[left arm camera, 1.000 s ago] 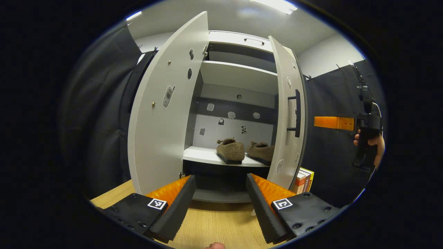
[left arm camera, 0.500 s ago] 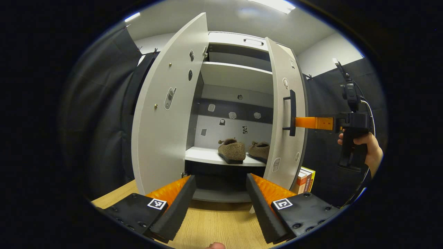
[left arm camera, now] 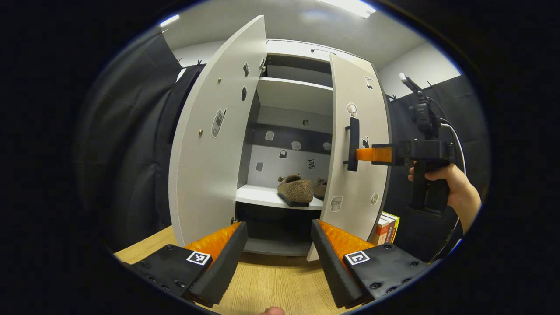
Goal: Grab one shoe with the right hand and put it into the shoe cabinet, grab the other shoe with the left hand and put it into the shoe cabinet; then close the right door with the right hand and the left door with the left hand.
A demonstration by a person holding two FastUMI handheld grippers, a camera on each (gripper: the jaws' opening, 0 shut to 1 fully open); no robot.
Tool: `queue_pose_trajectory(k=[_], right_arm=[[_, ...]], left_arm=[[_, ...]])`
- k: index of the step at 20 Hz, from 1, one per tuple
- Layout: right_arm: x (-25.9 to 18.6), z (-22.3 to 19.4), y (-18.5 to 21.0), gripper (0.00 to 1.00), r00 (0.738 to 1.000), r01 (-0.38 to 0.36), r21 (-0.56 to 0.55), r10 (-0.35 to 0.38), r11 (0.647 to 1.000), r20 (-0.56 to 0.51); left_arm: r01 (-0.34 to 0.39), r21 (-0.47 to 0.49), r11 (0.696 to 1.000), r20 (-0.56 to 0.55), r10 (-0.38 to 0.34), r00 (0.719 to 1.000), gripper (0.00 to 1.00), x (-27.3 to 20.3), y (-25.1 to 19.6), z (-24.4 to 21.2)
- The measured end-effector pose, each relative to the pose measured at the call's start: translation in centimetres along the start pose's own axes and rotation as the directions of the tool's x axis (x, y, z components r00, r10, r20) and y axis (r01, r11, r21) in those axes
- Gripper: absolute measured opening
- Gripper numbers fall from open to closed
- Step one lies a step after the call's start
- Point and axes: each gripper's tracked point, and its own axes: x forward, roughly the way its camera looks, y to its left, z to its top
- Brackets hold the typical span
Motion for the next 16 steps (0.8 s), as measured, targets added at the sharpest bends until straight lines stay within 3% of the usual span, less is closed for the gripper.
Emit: queue_pose_trajectory(k=[6,7,8,14,16], right_arm=[[1.5,-0.5,0.3,0.91,1.000,0.017,0.023,-0.017,1.000,-0.001],[1.7,-0.6,0.2,0.91,1.000,0.018,0.031,-0.018,0.999,-0.002],[1.8,-0.7,0.0,0.91,1.000,0.021,0.038,-0.021,0.999,-0.004],[-0.2,-1.2,-0.4,0.92,0.999,0.039,0.047,-0.039,0.998,-0.015],[-1.6,-1.5,-0.4,0.92,0.999,0.038,0.046,-0.037,0.998,-0.013]], left_arm=[[-0.012,-0.003,1.000,-0.009,0.012,1.000,0.95,-0.2,0.7,-0.1],[-0.014,-0.007,1.000,-0.008,0.014,1.000,0.92,-0.3,0.9,0.0],[-0.018,-0.011,1.000,-0.006,0.018,1.000,0.95,-0.3,1.1,0.0],[-0.054,-0.043,0.998,0.004,0.054,0.999,0.92,-1.0,2.8,1.0],[-0.083,-0.057,0.995,0.011,0.084,0.996,0.95,-1.6,4.2,1.7]])
